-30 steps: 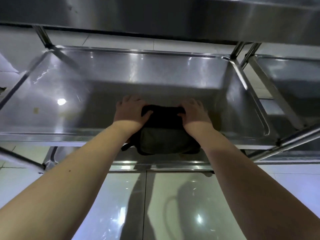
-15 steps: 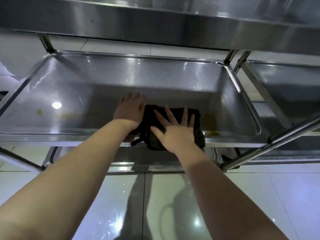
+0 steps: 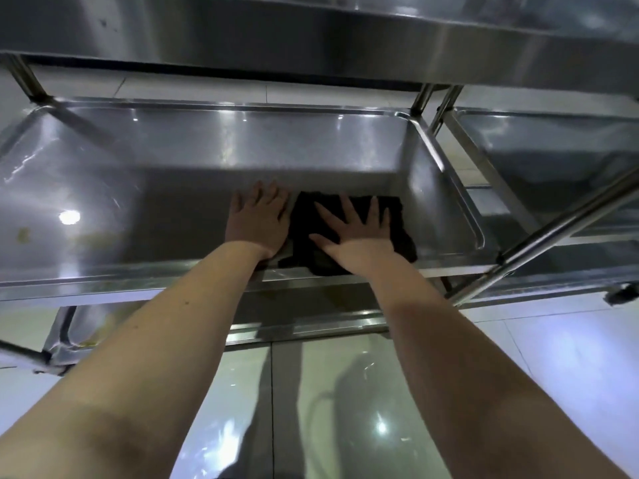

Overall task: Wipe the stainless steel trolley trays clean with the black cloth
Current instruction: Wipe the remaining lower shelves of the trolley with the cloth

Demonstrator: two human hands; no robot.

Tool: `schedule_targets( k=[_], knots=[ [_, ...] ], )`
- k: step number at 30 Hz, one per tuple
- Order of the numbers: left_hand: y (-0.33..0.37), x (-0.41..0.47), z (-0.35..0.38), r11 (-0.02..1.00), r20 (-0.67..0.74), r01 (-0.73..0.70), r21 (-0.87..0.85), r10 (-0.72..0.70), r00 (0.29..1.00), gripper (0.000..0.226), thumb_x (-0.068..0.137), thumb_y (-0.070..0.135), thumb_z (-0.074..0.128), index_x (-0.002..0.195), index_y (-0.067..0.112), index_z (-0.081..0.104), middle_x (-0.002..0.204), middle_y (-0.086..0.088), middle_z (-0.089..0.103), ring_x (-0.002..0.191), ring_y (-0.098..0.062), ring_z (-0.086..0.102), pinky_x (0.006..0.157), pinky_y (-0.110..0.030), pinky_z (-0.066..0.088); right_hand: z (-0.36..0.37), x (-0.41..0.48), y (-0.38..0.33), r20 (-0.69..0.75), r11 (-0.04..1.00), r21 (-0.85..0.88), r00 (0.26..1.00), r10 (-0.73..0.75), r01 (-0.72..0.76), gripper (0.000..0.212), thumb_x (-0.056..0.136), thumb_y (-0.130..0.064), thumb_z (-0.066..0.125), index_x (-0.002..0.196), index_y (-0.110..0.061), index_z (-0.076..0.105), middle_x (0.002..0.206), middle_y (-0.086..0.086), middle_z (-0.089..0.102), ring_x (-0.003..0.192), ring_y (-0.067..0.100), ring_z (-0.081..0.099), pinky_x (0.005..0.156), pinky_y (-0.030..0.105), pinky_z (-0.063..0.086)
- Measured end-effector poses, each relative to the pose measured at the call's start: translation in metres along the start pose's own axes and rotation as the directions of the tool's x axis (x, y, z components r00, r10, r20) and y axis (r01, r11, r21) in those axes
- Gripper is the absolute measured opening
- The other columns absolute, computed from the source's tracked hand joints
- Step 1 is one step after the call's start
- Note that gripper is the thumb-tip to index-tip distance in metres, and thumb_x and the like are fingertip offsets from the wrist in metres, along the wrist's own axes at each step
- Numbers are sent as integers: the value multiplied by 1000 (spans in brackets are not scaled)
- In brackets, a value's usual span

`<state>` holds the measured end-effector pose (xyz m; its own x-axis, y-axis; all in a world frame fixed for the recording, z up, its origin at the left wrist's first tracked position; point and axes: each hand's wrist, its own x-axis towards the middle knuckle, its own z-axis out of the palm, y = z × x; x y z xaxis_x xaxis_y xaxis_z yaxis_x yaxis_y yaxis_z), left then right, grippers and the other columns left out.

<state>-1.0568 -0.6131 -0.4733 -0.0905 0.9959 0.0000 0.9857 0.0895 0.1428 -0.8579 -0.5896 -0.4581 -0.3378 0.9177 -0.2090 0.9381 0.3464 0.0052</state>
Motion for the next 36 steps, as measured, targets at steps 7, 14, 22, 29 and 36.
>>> schedule_targets(
  k=[7, 14, 22, 29, 36],
  knots=[
    [1, -2, -2, 999, -10, 5, 34, -5, 1000, 54, 104, 43, 17, 156, 32, 12, 165, 4, 5, 151, -29, 3, 120, -50, 1, -9, 5, 95, -30, 990, 39, 990, 138, -137, 66, 87, -81, 19, 146, -61, -3, 163, -17, -6, 149, 38, -9, 118, 56, -7],
    [1, 1, 3, 996, -15, 3, 92, -2, 1000, 56, 103, 43, 14, 156, 30, 6, 165, 4, 6, 151, -29, 3, 119, -51, 2, -13, 40, 93, -78, 974, 41, 971, 227, -225, 66, 90, -77, 15, 150, -53, 2, 164, -11, -4, 146, 49, -7, 115, 64, -5],
    [-2, 1, 3, 998, -28, 26, 52, -25, 999, 58, 103, 46, 16, 157, 29, 5, 165, 7, 2, 151, -23, 0, 120, -46, -2, -31, 96, 31, -95, 997, 59, 994, -53, 59, 65, 91, -76, 22, 150, -55, 5, 164, -12, 0, 147, 44, -5, 117, 61, -4],
    [-1, 1, 8, 996, -62, 17, 84, -12, 998, 57, 103, 43, 16, 157, 28, 6, 165, 5, 3, 151, -25, 2, 119, -46, -1, -31, 97, 115, -96, 959, 110, 958, 271, -260, 65, 90, -76, 20, 150, -54, 5, 164, -13, 2, 145, 50, -6, 114, 67, -4],
    [1, -1, 3, 994, -37, 29, 101, -25, 999, 56, 104, 40, 16, 157, 25, 7, 165, 5, 5, 151, -22, 2, 120, -45, 3, -2, 37, 19, -112, 979, -5, 973, -202, 203, 66, 86, -81, 14, 146, -60, -2, 162, -20, -2, 146, 45, -10, 115, 63, -6]
  ],
)
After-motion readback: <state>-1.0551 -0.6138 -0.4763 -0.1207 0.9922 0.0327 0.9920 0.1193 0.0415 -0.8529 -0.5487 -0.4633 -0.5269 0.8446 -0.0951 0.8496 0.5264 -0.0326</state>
